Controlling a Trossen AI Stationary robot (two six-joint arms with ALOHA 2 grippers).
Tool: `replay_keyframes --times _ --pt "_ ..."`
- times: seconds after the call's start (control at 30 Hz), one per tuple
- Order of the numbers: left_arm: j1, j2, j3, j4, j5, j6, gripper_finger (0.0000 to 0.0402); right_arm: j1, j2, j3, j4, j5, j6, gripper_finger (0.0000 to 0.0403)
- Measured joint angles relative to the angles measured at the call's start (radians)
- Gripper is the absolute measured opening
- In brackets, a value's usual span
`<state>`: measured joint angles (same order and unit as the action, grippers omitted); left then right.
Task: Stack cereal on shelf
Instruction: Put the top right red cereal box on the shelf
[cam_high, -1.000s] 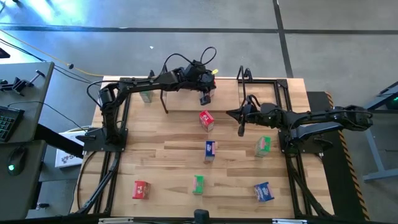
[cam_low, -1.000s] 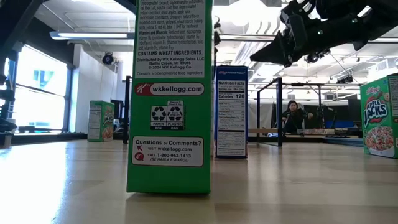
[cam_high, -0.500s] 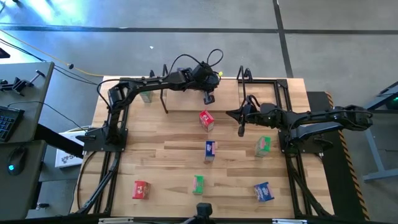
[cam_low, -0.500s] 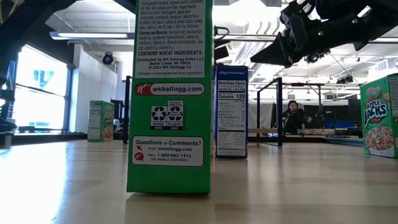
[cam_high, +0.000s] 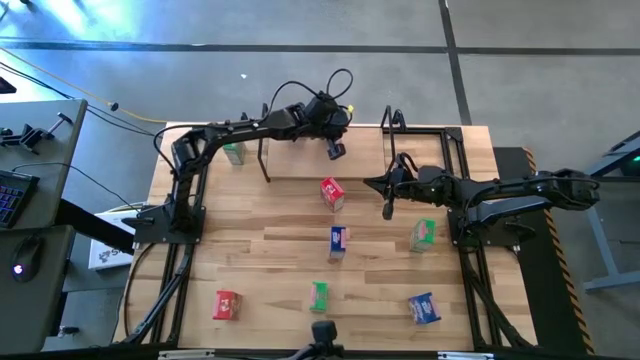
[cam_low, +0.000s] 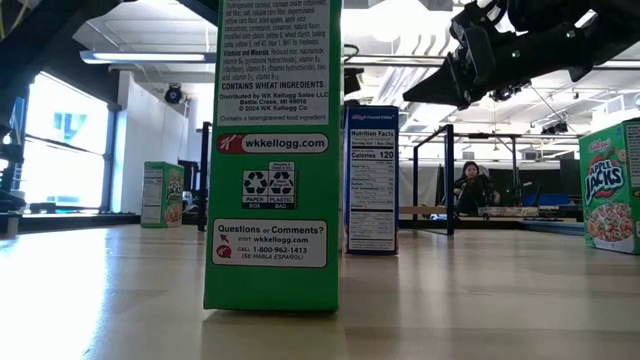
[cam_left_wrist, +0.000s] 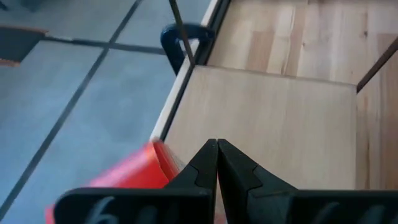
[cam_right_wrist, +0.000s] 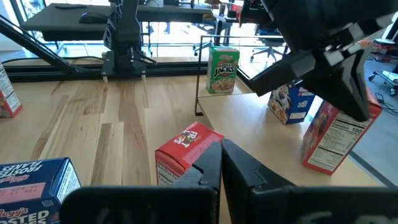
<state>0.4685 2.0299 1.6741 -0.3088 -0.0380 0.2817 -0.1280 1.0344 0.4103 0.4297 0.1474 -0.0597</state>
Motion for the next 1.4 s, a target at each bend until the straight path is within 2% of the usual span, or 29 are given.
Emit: replay_keyframes --times 0.2,0.33,0.73,0.83,0.9,1.07,1.23,1.4 --pt "-0.012 0.002 0.026 0.001 -0.004 0.053 0.0003 0.000 0.000 0.000 0.000 0.000 0.000 0.0000" --pt "-0.006 0.006 0.025 -0.016 -0.048 0.100 0.0003 0.000 0.000 0.000 0.000 0.000 0.000 0.0000" --pt "0.030 0.001 0.024 0.013 -0.055 0.105 0.0003 0.000 0.000 0.000 -0.001 0.000 0.000 0.0000" --pt "0.042 -0.030 0.024 -0.001 0.000 0.087 0.0003 0.000 0.000 0.000 -0.001 0.000 0.000 0.0000" --pt "0.060 -0.058 0.016 0.001 0.097 0.055 0.0003 0.000 0.000 0.000 -0.006 0.000 0.000 0.0000" --pt "0.106 -0.151 -0.136 0.116 0.300 -0.019 0.0001 0.000 0.000 0.000 -0.024 0.010 0.034 0.0000" --pt "0.106 -0.285 -0.363 0.322 0.316 -0.029 0.0001 -0.010 0.001 0.005 -0.011 0.081 0.108 0.0000" --pt "0.106 -0.447 -0.581 0.550 0.319 -0.109 0.0001 -0.062 0.041 0.096 -0.029 0.089 0.120 0.0000"
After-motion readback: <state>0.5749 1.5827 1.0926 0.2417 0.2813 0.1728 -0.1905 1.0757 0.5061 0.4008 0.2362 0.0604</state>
